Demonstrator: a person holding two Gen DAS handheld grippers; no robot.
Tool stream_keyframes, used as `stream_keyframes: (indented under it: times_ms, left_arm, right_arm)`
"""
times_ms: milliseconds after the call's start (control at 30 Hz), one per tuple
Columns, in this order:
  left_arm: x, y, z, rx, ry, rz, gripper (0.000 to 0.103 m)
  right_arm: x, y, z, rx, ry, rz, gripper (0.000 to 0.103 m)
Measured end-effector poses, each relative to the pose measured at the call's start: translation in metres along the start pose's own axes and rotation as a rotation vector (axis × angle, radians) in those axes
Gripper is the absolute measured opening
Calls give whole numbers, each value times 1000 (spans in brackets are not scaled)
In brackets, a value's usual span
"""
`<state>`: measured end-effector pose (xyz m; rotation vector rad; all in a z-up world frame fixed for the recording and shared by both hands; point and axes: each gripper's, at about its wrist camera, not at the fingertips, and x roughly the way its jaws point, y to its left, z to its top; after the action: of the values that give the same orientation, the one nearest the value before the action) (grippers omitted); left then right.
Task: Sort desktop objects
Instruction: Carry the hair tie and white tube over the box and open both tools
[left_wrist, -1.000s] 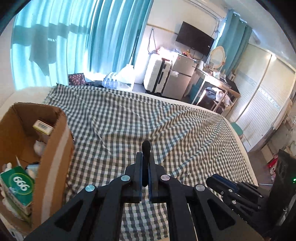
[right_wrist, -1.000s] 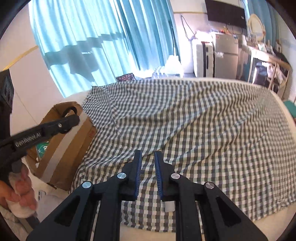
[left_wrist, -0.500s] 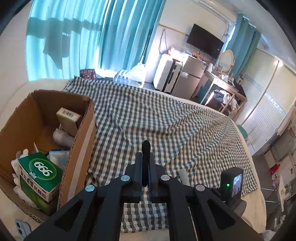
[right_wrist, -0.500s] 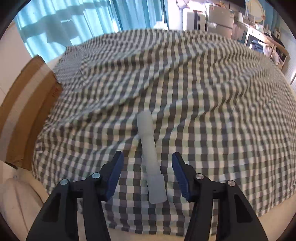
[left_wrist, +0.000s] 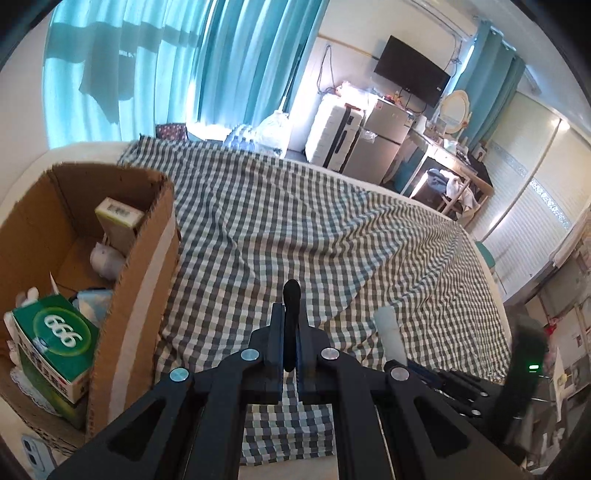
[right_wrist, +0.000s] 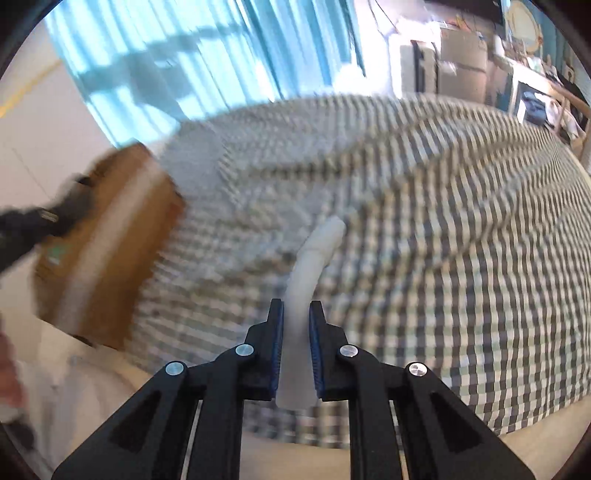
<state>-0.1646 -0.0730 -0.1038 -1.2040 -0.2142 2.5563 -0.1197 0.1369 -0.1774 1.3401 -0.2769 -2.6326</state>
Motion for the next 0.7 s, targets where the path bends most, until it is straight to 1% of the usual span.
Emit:
stream_keyframes:
  times_ms: [67,167,233,333,467,567,600,700]
  left_arm:
    - [-15,3,8,0,-30,0,4]
    - [-38,12,18,-9,-65,10,4]
    - [-56,23,26,-12,-85,41,4]
    - [-80,48,35,-35,-126,102,4]
    - [-101,94,38,-88,-153,164,4]
    - [-106,128,38,-107,-148,213,4]
    - [-106,139,37,-113,-142,227,4]
    - [-99,167,32,-134,-113,237,4]
  right_arm:
    - [-18,20,12,-23,-43,29,13]
    - [-46,53,34,-62,-105,94,13]
    - [-63,80,48,-91,-144,139,13]
    - [-66,117,67,-112,-165,230,13]
    - [-52,171,83,-185,-162,281,13]
    - [-26,209,87,-216,-118,326,13]
    - [-11,223,89,-223,-95,339,13]
    - [15,249,92,-238,-48,340,13]
